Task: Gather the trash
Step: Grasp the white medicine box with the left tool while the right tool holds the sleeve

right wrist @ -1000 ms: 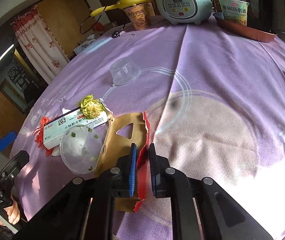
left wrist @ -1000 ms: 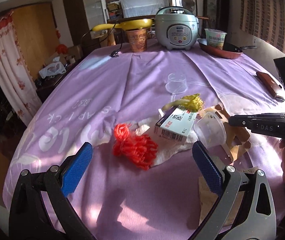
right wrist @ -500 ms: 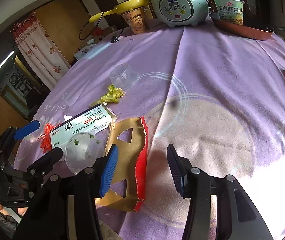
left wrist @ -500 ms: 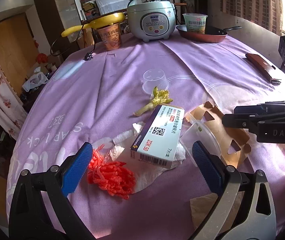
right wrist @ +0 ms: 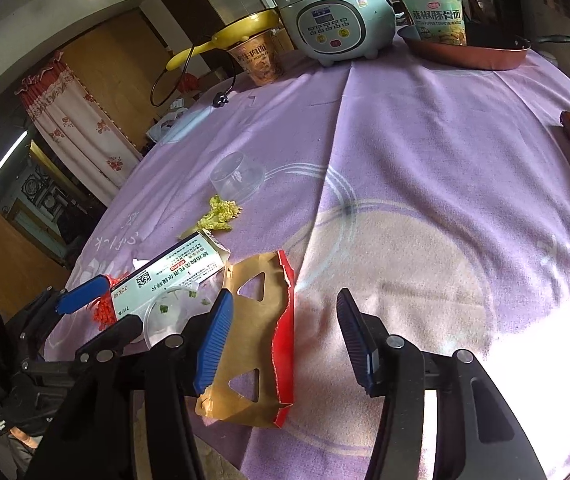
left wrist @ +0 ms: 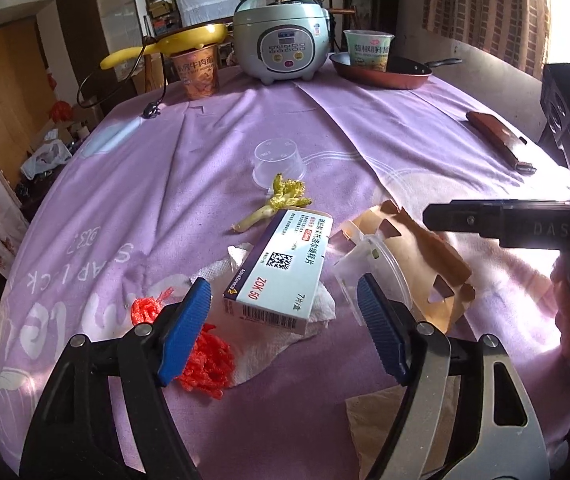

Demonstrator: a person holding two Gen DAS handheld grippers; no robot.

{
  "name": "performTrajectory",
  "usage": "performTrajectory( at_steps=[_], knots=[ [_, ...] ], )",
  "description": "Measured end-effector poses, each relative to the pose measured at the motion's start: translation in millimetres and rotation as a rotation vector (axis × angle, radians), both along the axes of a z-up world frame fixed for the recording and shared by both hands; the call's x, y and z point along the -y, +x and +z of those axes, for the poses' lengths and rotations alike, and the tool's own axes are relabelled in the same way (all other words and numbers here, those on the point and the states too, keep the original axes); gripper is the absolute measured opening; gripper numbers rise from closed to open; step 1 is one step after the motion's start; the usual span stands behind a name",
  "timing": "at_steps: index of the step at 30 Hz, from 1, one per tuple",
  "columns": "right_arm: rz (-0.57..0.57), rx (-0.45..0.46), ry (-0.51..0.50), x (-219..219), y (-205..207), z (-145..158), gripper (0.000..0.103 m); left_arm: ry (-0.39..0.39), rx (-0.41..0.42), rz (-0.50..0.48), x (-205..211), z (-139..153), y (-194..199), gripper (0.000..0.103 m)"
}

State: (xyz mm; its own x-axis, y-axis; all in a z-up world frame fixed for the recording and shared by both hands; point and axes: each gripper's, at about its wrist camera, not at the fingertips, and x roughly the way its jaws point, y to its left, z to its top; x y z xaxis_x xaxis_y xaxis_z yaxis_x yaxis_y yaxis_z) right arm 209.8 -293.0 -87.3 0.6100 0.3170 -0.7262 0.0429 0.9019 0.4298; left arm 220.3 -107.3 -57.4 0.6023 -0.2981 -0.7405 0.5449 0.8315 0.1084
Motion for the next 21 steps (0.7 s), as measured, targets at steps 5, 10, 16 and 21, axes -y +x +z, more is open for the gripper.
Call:
performTrajectory(
  at_steps=[5, 10, 16, 21],
  knots=[
    [-0.004, 0.007, 0.003, 0, -2, 2, 0.055, 0.118, -0.002, -0.058, 12, -17, -13, 0.075],
    [-0.002, 0.01, 0.007, -1, -2, 3, 0.055, 0.113, 0.012, -0.035, 8, -17, -12, 0.075],
    [-0.003, 0.013, 0.012, -1, -4, 3, 0.056, 0.074, 0.017, 0.015, -3, -7, 2, 0.075],
    [-0.002, 0.015, 0.008, -2, -4, 3, 0.056, 0.098, -0.008, 0.025, 5, -16, 12, 0.069]
  ],
)
